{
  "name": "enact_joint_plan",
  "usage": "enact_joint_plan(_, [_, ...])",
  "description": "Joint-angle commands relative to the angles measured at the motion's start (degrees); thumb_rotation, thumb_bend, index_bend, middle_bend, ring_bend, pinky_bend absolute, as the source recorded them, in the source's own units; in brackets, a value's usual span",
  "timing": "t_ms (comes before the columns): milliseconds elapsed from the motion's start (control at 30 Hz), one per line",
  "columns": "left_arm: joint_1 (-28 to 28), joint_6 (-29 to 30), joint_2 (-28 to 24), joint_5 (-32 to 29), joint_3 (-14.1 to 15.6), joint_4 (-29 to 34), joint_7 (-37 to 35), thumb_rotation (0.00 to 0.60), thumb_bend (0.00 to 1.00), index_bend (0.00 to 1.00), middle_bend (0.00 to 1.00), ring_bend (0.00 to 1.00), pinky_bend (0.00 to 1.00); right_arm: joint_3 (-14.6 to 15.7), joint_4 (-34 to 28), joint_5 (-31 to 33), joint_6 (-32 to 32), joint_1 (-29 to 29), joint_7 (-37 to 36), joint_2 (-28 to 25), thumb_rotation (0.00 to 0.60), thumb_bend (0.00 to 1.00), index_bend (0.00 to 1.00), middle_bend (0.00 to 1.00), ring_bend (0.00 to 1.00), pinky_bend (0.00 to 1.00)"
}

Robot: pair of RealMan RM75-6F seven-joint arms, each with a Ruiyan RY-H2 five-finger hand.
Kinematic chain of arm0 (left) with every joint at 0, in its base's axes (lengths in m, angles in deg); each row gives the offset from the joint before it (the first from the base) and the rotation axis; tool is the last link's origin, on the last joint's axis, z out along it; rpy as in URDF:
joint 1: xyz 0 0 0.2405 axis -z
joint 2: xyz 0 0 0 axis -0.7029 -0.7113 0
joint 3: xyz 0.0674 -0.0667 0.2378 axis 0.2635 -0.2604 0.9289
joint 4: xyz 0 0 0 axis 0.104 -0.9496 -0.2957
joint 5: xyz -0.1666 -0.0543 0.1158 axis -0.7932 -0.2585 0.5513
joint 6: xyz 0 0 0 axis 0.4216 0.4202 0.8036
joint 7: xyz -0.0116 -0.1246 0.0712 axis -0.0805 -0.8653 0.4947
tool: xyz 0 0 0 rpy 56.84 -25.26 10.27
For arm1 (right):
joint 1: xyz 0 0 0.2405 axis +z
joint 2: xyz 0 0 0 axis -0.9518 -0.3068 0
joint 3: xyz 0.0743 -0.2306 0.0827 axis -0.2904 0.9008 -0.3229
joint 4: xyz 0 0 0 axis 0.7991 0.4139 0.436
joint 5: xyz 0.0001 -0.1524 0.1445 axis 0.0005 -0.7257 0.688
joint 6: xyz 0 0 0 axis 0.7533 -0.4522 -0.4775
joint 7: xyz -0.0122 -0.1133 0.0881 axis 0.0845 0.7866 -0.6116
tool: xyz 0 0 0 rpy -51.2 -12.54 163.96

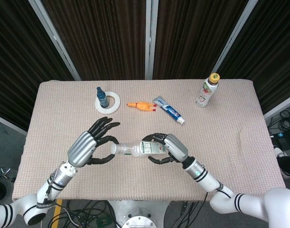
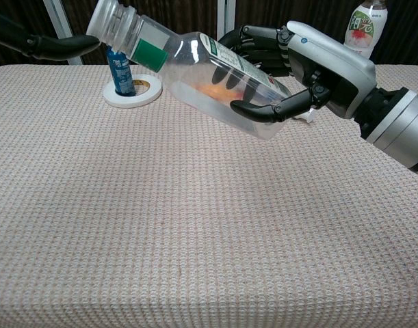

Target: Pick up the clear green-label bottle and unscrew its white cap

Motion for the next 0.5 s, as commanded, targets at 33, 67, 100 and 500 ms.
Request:
enact_joint_plan(33, [-0.3,0.6,-0.1,0.1,0.0,-0.1,-0.1,0.600,0.34,0.48,0.10,0.01,0.02,0.2,0.1,0.0,0.0,-0.1,0.2,-0.3,0.600,0.58,0.66,0.53,0.35,0.55])
enact_joint_plan(67, [-0.4,0.8,-0.1,0.1,0.0,-0.2,-0.2,0.600,0.34,0.48,0.10,0.01,0.02,0.2,0.1,0.0,0.0,-0.2,0.3,-0.4,0.600,0.58,0.66,0.53,0.35,0.55])
enact_joint_plan(100, [-0.5,1.0,-0.2,0.0,-0.1,-0.3,-0.2,0.600,0.34,0.48,0.10,0.01,0.02,0.2,0.1,0.0,0.0,-0.3,0.4,-0.6,0.600,0.58,0.66,0.53,0.35,0.55])
enact_joint_plan(500, [-3.2,-6.6,-3.6,-9.0,2.7,-8.3,11.1,0.600,0.34,0.48,0.10,0.01,0.02,1.6,-2.1,0.6,-1.0,-2.2,6.8,-10.0,0.600,0.58,0.66,0.52,0.35,0.55])
